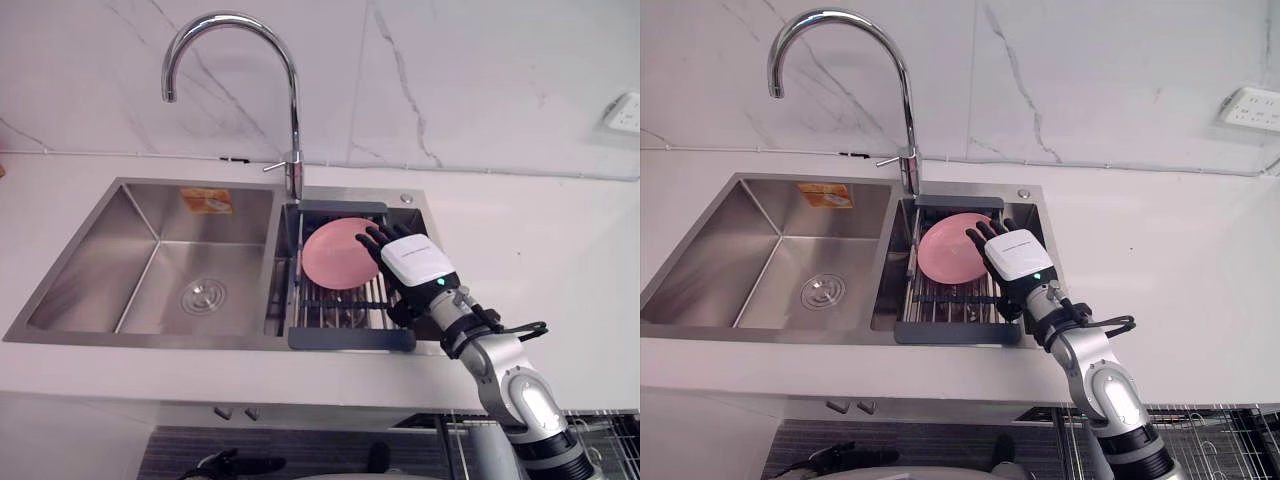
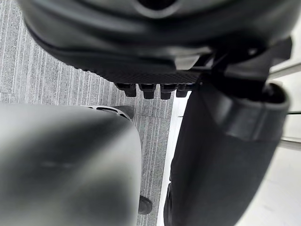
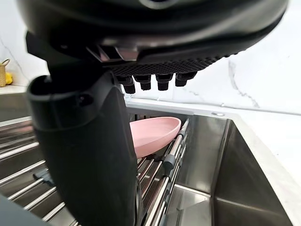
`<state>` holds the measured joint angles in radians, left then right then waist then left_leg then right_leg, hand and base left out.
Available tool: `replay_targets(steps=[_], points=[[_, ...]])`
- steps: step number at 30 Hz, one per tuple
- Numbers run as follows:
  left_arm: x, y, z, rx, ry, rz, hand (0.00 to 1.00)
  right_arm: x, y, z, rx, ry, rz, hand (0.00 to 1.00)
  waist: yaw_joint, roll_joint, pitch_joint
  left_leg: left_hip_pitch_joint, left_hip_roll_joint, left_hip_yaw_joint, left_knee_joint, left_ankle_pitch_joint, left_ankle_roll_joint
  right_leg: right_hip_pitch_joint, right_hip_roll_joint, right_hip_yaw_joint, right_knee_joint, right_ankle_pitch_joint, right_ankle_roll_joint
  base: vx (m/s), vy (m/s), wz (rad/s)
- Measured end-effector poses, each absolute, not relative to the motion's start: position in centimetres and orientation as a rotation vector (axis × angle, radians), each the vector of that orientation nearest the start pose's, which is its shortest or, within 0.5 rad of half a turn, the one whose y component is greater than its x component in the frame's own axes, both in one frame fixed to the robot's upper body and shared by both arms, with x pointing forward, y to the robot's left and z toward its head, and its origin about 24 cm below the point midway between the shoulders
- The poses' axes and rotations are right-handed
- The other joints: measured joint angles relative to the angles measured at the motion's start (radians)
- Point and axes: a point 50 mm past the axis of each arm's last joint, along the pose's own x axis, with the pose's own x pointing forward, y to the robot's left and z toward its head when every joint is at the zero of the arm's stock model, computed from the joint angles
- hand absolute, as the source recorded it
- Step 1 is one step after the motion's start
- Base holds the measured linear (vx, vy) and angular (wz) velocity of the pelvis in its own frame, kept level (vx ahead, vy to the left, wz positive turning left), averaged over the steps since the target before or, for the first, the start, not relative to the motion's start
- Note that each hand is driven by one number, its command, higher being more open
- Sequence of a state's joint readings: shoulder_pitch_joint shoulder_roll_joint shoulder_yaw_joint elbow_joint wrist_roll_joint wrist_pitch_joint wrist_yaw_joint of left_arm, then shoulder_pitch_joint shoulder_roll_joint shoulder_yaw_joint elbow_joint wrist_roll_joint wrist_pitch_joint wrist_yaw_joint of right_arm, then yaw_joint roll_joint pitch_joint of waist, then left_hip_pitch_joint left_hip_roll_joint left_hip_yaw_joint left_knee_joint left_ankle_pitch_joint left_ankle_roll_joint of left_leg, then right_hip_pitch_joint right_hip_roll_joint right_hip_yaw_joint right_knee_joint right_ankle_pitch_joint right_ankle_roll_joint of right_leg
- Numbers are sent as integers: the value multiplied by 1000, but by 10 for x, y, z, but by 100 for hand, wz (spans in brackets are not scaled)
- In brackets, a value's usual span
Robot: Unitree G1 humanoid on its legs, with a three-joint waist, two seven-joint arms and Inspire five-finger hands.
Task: Walk over to the sink, pick up the cup, carry it to the dishwasher, place the cup inside the dishwasher, then close the dishwasher door
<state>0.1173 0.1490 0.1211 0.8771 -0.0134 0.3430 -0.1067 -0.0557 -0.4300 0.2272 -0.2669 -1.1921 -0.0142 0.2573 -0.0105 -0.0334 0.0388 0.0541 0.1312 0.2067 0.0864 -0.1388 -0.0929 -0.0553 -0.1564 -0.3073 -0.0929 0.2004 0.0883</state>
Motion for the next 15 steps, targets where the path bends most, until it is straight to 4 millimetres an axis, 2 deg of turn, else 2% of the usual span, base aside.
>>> replay_targets(steps=[4, 7, 10, 15], points=[[88, 218, -156, -37, 1313, 134, 100, 254, -146, 88, -1632, -231, 296, 100, 4, 0, 0, 0, 0, -2, -3, 4, 0, 0, 0, -2, 0, 1, -1, -16, -6, 1], [92, 215, -156, -37, 1303, 135, 100, 257, -147, 78, -1624, -204, 290, 100, 21, 0, 0, 1, 0, -6, -12, 11, 0, 0, 1, -6, 0, 1, -2, -16, -9, 4], [93, 215, -155, -32, 1302, 143, 100, 258, -142, 66, -1612, -189, 306, 100, 22, 0, 0, 12, -2, -7, -35, 25, -2, 1, 0, -11, 0, 1, -1, -2, -2, 1], [93, 216, -155, -31, 1301, 144, 100, 263, -135, 60, -1622, -211, 316, 100, 19, 1, 9, 23, -3, -10, -47, 32, -6, 8, 0, -21, 0, 0, -1, 0, 0, 0]])
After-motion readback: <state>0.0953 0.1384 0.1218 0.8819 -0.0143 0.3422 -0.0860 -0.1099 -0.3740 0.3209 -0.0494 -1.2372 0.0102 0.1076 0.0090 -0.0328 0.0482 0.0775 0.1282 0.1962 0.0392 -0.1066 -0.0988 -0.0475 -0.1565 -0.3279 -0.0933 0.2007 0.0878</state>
